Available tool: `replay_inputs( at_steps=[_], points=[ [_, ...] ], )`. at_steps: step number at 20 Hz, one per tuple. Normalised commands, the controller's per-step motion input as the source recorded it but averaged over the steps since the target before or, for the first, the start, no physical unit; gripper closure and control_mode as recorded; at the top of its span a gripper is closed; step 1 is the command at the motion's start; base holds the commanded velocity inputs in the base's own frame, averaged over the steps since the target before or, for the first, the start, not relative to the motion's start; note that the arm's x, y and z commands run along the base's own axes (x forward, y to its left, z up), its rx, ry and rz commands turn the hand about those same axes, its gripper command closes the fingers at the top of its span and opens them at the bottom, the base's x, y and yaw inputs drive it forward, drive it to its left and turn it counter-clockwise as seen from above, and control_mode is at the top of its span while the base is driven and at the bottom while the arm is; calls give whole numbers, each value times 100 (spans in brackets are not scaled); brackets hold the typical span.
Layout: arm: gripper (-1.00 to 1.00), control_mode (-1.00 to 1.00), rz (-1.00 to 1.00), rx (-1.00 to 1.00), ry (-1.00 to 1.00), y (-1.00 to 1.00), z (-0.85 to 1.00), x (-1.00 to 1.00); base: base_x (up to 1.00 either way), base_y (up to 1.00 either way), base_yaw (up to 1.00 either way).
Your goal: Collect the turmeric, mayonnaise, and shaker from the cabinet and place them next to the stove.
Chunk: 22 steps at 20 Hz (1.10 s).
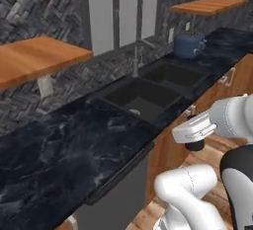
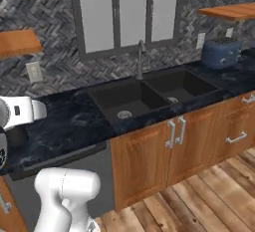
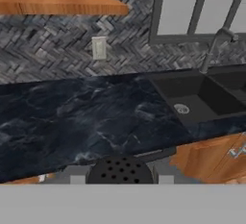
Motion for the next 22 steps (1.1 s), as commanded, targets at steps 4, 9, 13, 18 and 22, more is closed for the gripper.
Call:
replay_inputs(
  at_steps=[4,9,13,18,22],
  points=[
    [100,100,0,0,0,0,0,0,0,0,-75],
    [100,100,0,0,0,0,0,0,0,0,-75],
    [100,100,0,0,0,0,0,0,0,0,-75],
    [100,100,0,0,0,0,0,0,0,0,-75],
    [100,100,0,0,0,0,0,0,0,0,-75]
  ],
)
